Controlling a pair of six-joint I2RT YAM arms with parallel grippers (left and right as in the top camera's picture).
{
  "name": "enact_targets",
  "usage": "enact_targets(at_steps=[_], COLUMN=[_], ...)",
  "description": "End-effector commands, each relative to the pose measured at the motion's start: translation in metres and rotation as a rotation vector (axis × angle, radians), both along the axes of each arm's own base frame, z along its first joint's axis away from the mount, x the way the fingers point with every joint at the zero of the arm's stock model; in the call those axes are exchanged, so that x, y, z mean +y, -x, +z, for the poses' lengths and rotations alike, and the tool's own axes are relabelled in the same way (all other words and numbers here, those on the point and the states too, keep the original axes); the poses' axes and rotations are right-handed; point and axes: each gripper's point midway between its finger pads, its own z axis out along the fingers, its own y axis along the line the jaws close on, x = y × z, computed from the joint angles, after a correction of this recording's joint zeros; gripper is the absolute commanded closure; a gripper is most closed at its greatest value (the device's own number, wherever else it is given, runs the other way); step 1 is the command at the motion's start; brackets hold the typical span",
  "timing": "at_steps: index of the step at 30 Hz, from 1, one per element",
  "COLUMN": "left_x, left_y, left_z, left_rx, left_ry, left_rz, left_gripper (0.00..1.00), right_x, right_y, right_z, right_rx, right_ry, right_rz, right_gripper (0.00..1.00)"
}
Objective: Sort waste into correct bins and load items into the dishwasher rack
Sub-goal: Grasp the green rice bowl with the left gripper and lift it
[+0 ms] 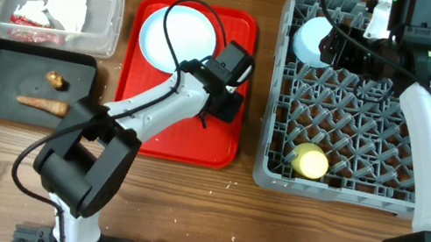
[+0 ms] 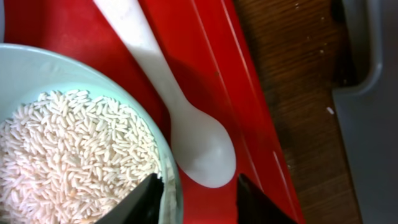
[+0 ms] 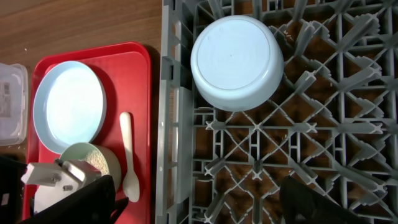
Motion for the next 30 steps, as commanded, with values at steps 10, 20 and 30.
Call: enact_targets(at_steps=[10, 20, 30], left_x=[0.020, 0.087, 0.238], left_y=[0.011, 0.020, 0.007], left_z=[0.009, 0.123, 0.142], left_rx=[0.070, 0.155, 0.201], left_ry=[-0.044, 0.146, 0.385], left_rz=[0.188, 0.423, 0.694], left_gripper=[0.96, 0.96, 0.96], right_x=[0.000, 0.000, 0.000], right_y=[0.002, 0.001, 0.001], right_z=[0.008, 0.009, 0.008], right_rx=[-0.024, -0.018, -0.013], right_ry=[0.006, -0.016, -0.020], right_rz=[0.016, -0.017, -0.025], right_gripper=[0.14, 0.14, 0.14])
